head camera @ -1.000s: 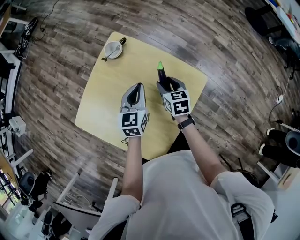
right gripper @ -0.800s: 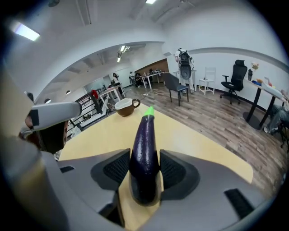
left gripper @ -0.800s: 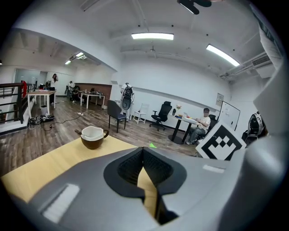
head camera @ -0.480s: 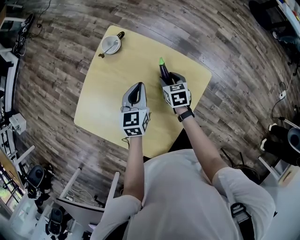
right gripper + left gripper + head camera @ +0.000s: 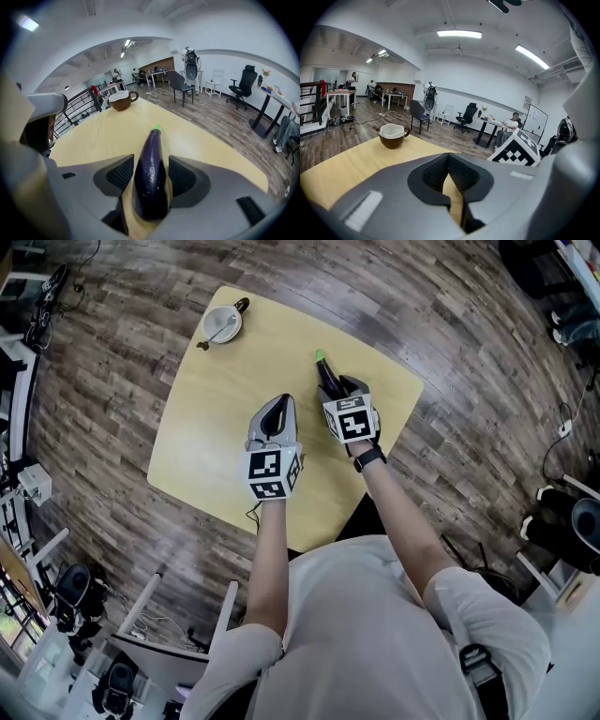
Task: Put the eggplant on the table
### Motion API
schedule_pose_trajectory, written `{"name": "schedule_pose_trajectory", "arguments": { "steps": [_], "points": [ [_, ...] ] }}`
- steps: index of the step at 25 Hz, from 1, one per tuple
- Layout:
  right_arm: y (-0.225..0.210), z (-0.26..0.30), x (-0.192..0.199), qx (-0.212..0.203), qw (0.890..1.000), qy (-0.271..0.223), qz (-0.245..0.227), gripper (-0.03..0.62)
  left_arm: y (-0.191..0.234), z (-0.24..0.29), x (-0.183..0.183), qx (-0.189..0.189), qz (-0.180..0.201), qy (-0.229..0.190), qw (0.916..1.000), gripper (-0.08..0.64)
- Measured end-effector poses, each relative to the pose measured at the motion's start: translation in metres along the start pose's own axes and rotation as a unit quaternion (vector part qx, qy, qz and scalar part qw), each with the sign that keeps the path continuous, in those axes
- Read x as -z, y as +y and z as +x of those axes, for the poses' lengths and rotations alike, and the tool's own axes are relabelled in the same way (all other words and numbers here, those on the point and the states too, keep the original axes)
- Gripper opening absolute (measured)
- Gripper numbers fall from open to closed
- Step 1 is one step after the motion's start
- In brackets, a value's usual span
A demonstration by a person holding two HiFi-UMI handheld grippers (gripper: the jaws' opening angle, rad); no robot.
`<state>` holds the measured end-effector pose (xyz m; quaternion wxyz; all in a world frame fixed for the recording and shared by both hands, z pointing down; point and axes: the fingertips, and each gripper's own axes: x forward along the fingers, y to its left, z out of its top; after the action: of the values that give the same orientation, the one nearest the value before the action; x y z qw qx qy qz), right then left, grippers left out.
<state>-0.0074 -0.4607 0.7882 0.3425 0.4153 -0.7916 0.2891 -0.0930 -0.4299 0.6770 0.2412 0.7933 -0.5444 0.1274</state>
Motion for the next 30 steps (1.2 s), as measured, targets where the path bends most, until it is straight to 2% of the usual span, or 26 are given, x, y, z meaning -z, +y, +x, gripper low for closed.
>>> {"name": "schedule_pose_trajectory", "arguments": {
  "steps": [3, 7, 20, 30],
  "points": [
    [0.003, -0.006, -0.003, -0.009, 1.000, -0.010, 0.002, 0.230, -0.003, -0.006, -0.005, 0.006, -0.001, -0.007, 1.0000, 0.009],
    [-0.001, -0.027, -0.018, 0.001, 0.999, -0.040, 0.008, 0.233, -0.005, -0.013, -0.016, 0.012, 0.002, -0.019, 0.9998, 0.009],
    [0.022, -0.148, -0.013, 0.033, 0.990, -0.124, 0.058, 0.232, -0.042, -0.076, -0.047, 0.034, 0.006, -0.070, 0.9969, 0.009],
    [0.070, -0.239, -0.020, 0.050, 0.976, -0.208, 0.048, 0.232, -0.074, -0.142, -0.083, 0.058, 0.059, -0.115, 0.9899, 0.009]
  ]
}}
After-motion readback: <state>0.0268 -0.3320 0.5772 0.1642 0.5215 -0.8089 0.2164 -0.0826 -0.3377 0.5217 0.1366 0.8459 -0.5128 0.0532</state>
